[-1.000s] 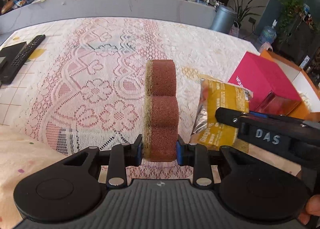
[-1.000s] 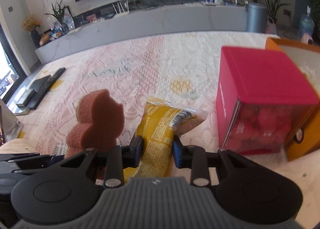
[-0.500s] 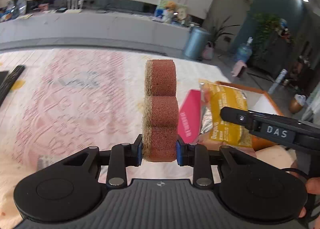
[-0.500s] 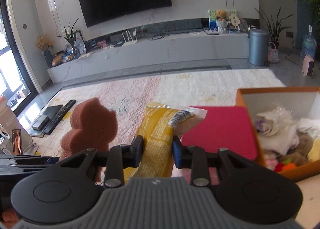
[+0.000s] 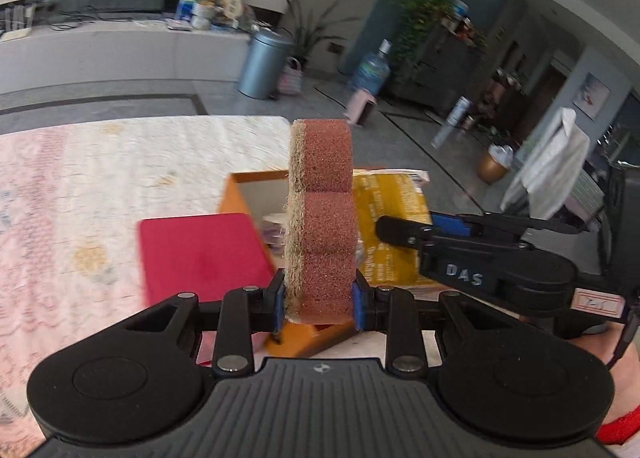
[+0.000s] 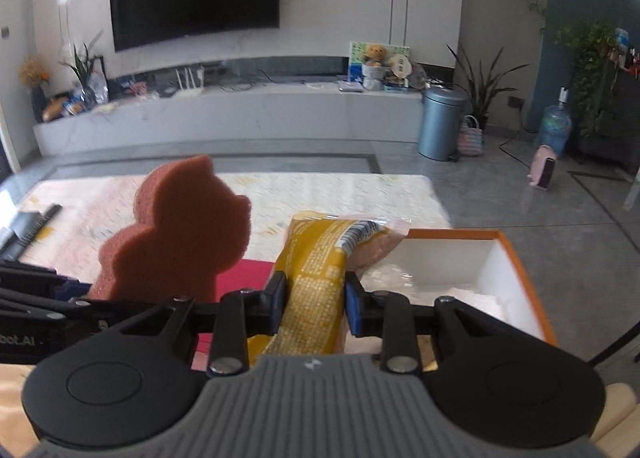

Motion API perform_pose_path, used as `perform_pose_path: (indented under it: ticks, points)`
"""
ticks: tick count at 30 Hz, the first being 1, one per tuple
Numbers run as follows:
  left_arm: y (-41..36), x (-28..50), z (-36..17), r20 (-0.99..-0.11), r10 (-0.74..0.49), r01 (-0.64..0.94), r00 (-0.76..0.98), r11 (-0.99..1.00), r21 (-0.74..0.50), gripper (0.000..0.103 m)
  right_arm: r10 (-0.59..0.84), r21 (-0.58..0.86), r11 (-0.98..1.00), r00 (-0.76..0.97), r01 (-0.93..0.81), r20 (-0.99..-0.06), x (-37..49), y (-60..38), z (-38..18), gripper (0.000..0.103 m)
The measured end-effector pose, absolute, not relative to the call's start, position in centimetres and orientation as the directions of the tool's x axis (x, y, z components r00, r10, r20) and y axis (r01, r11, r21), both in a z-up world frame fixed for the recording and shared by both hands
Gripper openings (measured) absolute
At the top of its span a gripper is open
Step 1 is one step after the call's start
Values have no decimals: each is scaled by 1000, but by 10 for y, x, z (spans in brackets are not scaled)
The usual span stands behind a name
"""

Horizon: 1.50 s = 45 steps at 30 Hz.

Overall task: Organize soft objects
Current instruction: 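Carry the sponge and snack packet over the orange box with both tools, then open both tools to drop the sponge and packet into the box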

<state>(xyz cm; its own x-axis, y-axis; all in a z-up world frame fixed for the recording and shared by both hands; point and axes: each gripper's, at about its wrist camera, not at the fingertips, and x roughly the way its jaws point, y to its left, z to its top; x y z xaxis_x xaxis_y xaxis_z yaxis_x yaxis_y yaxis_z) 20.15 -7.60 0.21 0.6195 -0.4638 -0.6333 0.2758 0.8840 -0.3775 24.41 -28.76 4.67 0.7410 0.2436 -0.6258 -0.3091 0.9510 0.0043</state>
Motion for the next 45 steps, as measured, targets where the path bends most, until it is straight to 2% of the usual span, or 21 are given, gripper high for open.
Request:
perform_pose_path:
  ticks: [7, 12, 19, 28, 33, 36, 37, 38, 40, 41, 43, 45]
  points:
    - [-120, 253, -25, -652, -567, 311, 502, 823, -476, 34, 179, -6, 966, 680, -260, -711, 286, -331, 13, 28]
    - [-142, 281, -44, -696, -555, 327, 456, 832, -448, 34, 120, -63, 966, 651, -250, -749, 310, -343, -7, 28]
    - [-171, 304, -71, -713, -593, 318, 375, 804, -502, 34, 58, -121, 962, 613, -246, -788, 328, -360, -32, 28]
    - [-187, 316, -93, -805, -511, 250, 303, 857, -450, 35, 24, -183, 934, 566, -307, -824, 344, -364, -54, 27]
    - [-189, 316, -95, -815, -500, 226, 292, 864, -449, 36, 8, -206, 927, 563, -315, -826, 344, -364, -61, 29]
    - [-192, 315, -92, -828, -467, 233, 311, 882, -409, 41, 7, -207, 927, 566, -313, -824, 342, -365, -58, 30]
    - [-191, 314, -90, -829, -460, 234, 319, 886, -401, 48, 6, -214, 925, 575, -314, -818, 340, -365, -56, 31]
    - [-190, 314, -89, -827, -456, 232, 328, 888, -398, 54, 6, -221, 922, 583, -317, -812, 338, -364, -53, 34]
    - [-185, 311, -87, -823, -454, 220, 342, 890, -399, 59, 8, -229, 919, 597, -320, -802, 335, -363, -46, 55]
    - [-183, 310, -85, -820, -454, 217, 349, 890, -401, 66, 7, -233, 918, 602, -320, -798, 335, -363, -43, 58]
    - [-178, 306, -80, -806, -463, 215, 368, 886, -411, 75, 1, -245, 915, 609, -321, -793, 333, -362, -36, 60]
    - [-172, 302, -74, -797, -470, 209, 381, 883, -421, 78, -11, -259, 912, 613, -317, -790, 331, -360, -28, 62]
